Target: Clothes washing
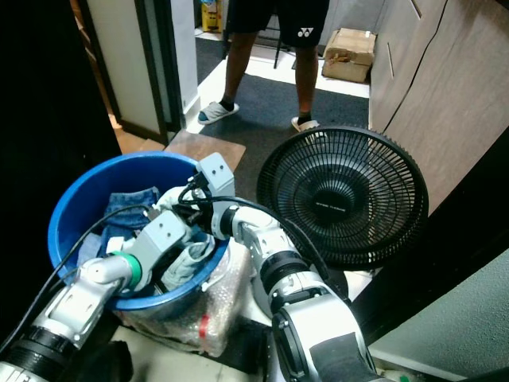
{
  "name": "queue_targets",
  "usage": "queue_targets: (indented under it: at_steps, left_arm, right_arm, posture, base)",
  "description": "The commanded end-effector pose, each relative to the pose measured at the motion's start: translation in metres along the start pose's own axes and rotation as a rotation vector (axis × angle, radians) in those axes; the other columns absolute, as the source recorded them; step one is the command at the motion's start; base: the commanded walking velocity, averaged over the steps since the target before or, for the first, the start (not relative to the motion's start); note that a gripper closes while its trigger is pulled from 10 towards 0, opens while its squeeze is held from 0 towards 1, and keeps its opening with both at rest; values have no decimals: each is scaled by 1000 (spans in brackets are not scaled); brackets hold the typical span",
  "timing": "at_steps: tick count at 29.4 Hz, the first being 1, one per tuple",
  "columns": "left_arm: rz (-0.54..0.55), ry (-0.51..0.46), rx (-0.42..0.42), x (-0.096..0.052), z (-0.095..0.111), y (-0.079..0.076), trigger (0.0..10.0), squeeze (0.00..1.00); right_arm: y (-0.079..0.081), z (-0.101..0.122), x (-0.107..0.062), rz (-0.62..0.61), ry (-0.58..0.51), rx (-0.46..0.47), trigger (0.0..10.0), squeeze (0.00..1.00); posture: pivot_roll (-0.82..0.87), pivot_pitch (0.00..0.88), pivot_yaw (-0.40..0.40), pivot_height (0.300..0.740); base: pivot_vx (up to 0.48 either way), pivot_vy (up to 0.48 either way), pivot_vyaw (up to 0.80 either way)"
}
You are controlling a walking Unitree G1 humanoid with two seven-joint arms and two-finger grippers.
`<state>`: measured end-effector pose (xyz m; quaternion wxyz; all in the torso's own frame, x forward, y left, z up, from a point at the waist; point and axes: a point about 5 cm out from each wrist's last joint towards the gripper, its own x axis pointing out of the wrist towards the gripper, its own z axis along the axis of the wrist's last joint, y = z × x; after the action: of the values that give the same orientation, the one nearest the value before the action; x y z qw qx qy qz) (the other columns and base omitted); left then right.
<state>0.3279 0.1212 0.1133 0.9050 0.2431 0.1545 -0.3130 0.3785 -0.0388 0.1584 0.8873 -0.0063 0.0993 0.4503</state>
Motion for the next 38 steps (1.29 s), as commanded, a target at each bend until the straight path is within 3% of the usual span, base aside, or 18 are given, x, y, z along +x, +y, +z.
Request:
queue_targets:
  at_steps: [1,7,9,10,12,13,14,15,28,30,32,33,35,37,38]
  left_arm:
    - [-47,61,-11,1,-15,-10,10000,0]
    - [-46,27,-17,1,-12,-12,10000,0]
    - [-27,-143,-63,-1,13,-11,10000,0]
    - [-13,-206,-87,-2,22,-11,10000,220]
    - [-13,-206,-87,-2,22,-11,10000,220]
    - [0,-250,-102,-3,29,-10,10000,937]
    - [0,-250,-102,-3,29,-10,10000,937]
    - [8,-279,-125,-3,34,-10,10000,1000]
    - [47,-409,-204,-6,58,-5,10000,1000]
    - [50,-426,-212,-8,62,-4,10000,1000]
    - [73,-498,-248,-13,75,0,10000,1000]
    - [84,-524,-259,-16,81,1,10000,0]
    - [80,-594,-278,-24,95,2,10000,0]
    - [80,-594,-278,-24,95,2,10000,0]
    - [93,-664,-278,-36,112,4,10000,0]
  right_arm:
    - [0,-36,-7,-22,105,111,0,0]
    - [-2,-32,-7,-34,58,130,0,0]
    - [-3,-27,-8,-51,10,130,0,0]
    - [-4,-26,-9,-58,-11,130,10000,0]
    - [-4,-26,-9,-58,-11,130,10000,0]
    - [-5,-24,-9,-64,-26,130,10000,0]
    - [-5,-24,-9,-64,-26,130,10000,0]
    - [-6,-24,-10,-73,-39,125,10000,0]
    - [-14,-17,-18,-144,-134,104,10000,0]
    - [-16,-13,-20,-176,-167,96,10000,0]
    - [-27,2,-28,-302,-262,54,10000,0]
    - [-31,7,-32,-347,-293,33,10000,0]
    - [-37,23,-42,-447,-390,-28,10000,0]
    - [-37,23,-42,-447,-390,-28,10000,0]
    - [-39,45,-61,-555,-533,-118,10000,0]
  posture:
    - [131,72,-1,471]
    - [133,73,-3,471]
    - [131,77,-3,471]
    - [131,77,-3,471]
    - [131,77,-3,471]
    - [127,77,-1,471]
    - [127,77,-1,471]
    - [127,77,-1,471]
    - [120,74,8,471]
    - [120,74,8,471]
    - [125,74,8,471]
    - [125,74,8,471]
    - [124,73,10,471]
    - [124,73,10,471]
    - [120,66,15,471]
  base:
    - [0,0,0]
    - [0,0,0]
    - [0,0,0]
    - [0,0,0]
    - [0,0,0]
    - [0,0,0]
    - [0,0,0]
    - [0,0,0]
    - [0,0,0]
    - [0,0,0]
    - [0,0,0]
    - [0,0,0]
    - [0,0,0]
    - [0,0,0]
    - [0,0,0]
